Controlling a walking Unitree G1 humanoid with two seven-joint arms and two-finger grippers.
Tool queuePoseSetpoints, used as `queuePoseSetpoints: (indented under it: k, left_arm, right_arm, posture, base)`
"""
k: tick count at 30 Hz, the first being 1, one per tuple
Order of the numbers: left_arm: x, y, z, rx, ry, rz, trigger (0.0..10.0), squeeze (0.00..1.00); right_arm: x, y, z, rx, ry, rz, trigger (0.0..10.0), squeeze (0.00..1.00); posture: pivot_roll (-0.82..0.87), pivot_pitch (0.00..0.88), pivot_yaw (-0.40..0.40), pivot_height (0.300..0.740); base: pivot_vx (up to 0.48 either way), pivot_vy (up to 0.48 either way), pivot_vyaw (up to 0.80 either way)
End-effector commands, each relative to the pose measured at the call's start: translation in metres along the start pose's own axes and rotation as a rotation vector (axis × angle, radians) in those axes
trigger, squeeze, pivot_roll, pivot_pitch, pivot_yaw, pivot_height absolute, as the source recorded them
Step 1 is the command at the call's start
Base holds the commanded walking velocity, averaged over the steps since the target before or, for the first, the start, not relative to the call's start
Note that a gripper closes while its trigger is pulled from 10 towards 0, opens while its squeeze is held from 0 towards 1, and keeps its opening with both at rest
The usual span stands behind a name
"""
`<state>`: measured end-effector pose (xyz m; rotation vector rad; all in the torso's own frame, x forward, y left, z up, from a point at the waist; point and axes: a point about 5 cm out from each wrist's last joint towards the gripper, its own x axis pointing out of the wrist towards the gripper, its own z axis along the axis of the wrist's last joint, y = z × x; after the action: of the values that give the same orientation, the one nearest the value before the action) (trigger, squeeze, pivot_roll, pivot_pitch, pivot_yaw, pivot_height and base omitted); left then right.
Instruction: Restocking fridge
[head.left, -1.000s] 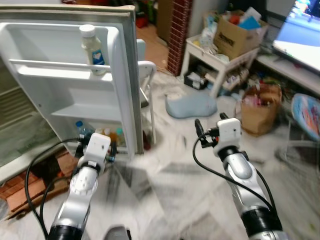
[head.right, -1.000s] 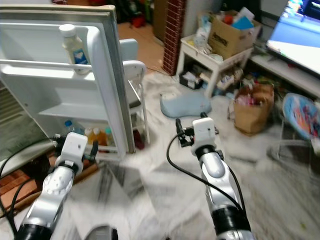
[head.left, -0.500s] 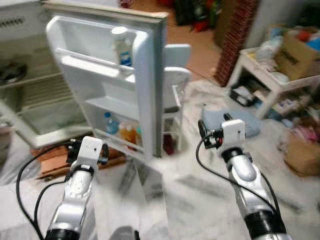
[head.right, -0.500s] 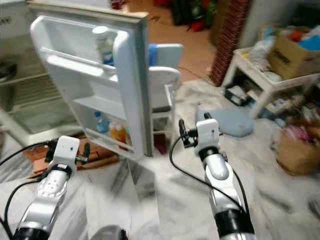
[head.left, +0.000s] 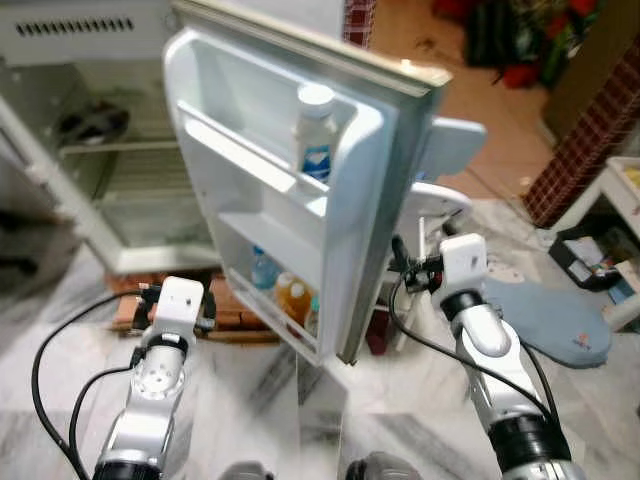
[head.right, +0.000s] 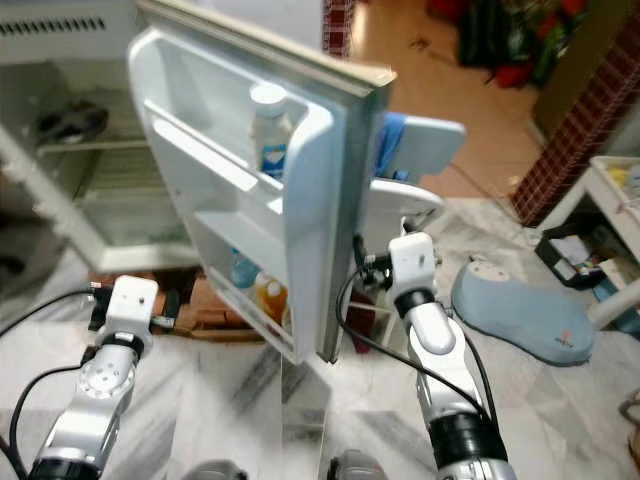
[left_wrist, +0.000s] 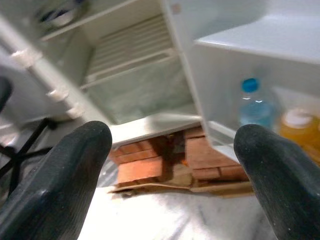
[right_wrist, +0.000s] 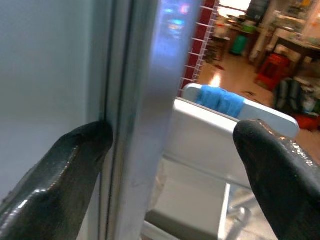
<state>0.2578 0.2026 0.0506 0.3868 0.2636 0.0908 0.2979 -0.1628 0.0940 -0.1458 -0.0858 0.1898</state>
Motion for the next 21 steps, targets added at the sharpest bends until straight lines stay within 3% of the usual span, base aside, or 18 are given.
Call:
queuePoseSetpoints:
  k: [1,6,10,12,15,16,21]
  left_arm:
    - [-0.004,0.005,-0.01,0.014,0.042,0.013,10.0,0.0]
    - [-0.01,0.007,-0.017,0.017,0.062,0.013,10.0,0.0]
    - [-0.032,0.008,-0.033,-0.004,0.099,-0.03,10.0,0.0]
    - [-0.042,0.003,-0.037,-0.004,0.101,-0.073,10.0,0.0]
    - [-0.044,0.003,-0.039,0.0,0.104,-0.071,10.0,0.0]
    - [-0.05,0.001,-0.043,0.004,0.118,-0.082,10.0,0.0]
    - [-0.069,0.0,-0.056,-0.003,0.163,-0.088,10.0,0.0]
  right_arm:
    - [0.004,0.014,0.002,0.004,-0.001,0.051,10.0,0.0]
    - [0.003,0.014,0.001,0.007,0.003,0.054,10.0,0.0]
    - [0.012,0.007,-0.001,0.015,0.025,0.059,10.0,0.0]
    - [0.023,0.001,0.003,0.003,0.016,0.069,10.0,0.0]
    - [0.029,-0.002,0.007,0.009,0.01,0.059,10.0,0.0]
    - [0.039,-0.005,0.012,0.007,0.009,0.051,10.0,0.0]
    - [0.069,0.001,0.039,0.088,-0.043,0.1,10.0,0.0]
  posture:
    - [0.08,0.071,-0.02,0.74]
    - [0.08,0.071,-0.02,0.74]
    - [0.1,0.079,-0.026,0.74]
    - [0.11,0.089,-0.027,0.74]
    - [0.12,0.092,-0.027,0.74]
    - [0.13,0.101,-0.029,0.74]
    - [0.14,0.112,-0.042,0.74]
  base:
    - [0.0,0.0,0.0]
    - [0.0,0.0,0.0]
    - [0.0,0.0,0.0]
    - [0.0,0.0,0.0]
    - [0.0,0.0,0.0]
    - [0.0,0.0,0.0]
    - [0.0,0.0,0.0]
